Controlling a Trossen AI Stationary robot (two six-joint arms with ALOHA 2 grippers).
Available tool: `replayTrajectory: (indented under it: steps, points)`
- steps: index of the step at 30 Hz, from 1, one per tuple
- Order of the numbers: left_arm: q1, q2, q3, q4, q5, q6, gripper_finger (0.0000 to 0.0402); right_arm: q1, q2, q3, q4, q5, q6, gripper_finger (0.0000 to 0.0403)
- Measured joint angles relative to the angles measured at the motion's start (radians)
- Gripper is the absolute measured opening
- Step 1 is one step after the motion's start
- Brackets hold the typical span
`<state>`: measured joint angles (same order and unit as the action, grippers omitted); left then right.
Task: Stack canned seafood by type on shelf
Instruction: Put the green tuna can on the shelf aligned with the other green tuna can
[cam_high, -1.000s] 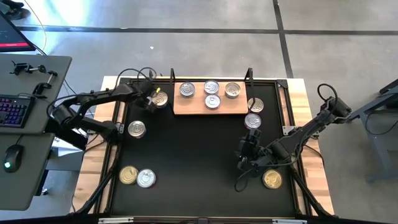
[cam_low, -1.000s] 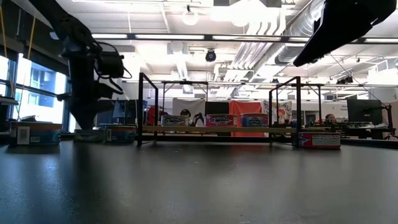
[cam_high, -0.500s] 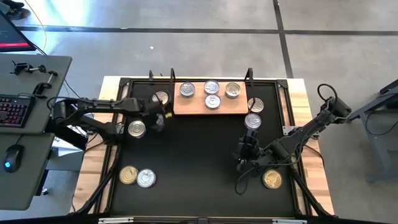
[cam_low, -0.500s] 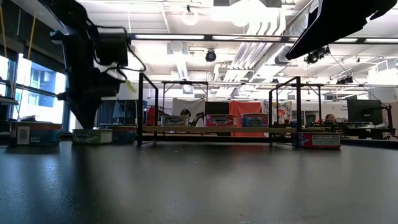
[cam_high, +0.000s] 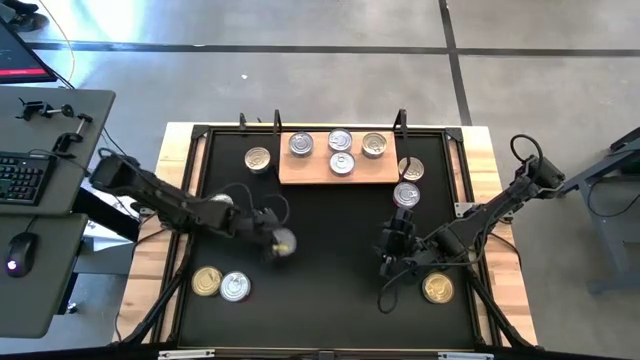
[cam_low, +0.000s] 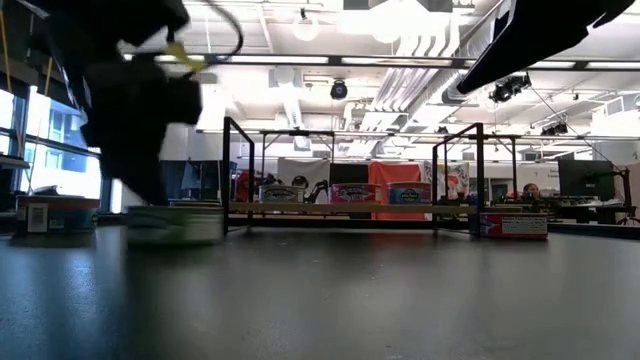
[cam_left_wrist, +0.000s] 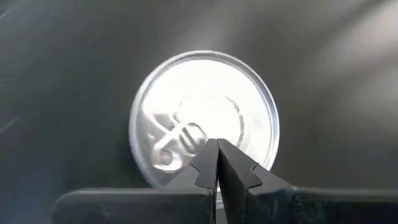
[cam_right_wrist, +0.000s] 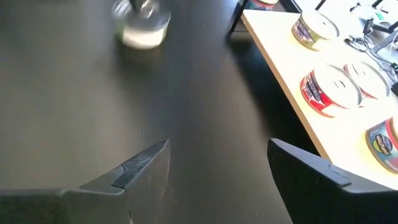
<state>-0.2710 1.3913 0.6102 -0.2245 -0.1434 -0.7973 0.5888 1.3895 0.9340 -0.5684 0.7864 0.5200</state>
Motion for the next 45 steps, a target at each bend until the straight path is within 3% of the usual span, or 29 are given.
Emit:
replayTrajectory:
  steps: [8,11,17,20,25,29,36,45]
  points:
    - [-0.009,0.263,0.008,0.512,-0.128,0.272,0.0,0.0,0.0,0.0,0.039,0.019,-0.004,0.0261]
    - [0.016,0.32,0.05,0.584,-0.131,0.383,0.0,0.0,0.0,0.0,0.066,0.039,-0.002,0.0261]
    - [0.028,0.3,0.206,0.499,-0.132,0.649,0.0,0.0,0.036,0.0,0.178,0.173,0.015,0.0261]
    - [0.011,0.274,0.274,0.374,-0.156,0.76,0.0,0.0,0.083,0.0,0.242,0.208,0.055,0.0261]
    - [-0.065,0.201,0.391,0.029,-0.455,0.827,0.0,0.002,0.143,0.0,0.357,0.155,0.078,0.0261]
    - [-0.132,0.149,0.438,-0.113,-0.588,0.828,0.0,0.003,0.181,0.0,0.404,0.128,0.075,0.0261]
    - [-0.231,0.103,0.441,-0.12,-0.565,0.855,0.0027,-0.007,0.232,0.0,0.458,0.076,0.079,0.0261]
    - [-0.286,0.13,0.434,-0.116,-0.431,0.852,0.0129,0.013,0.236,0.0,0.547,-0.007,0.057,0.0261]
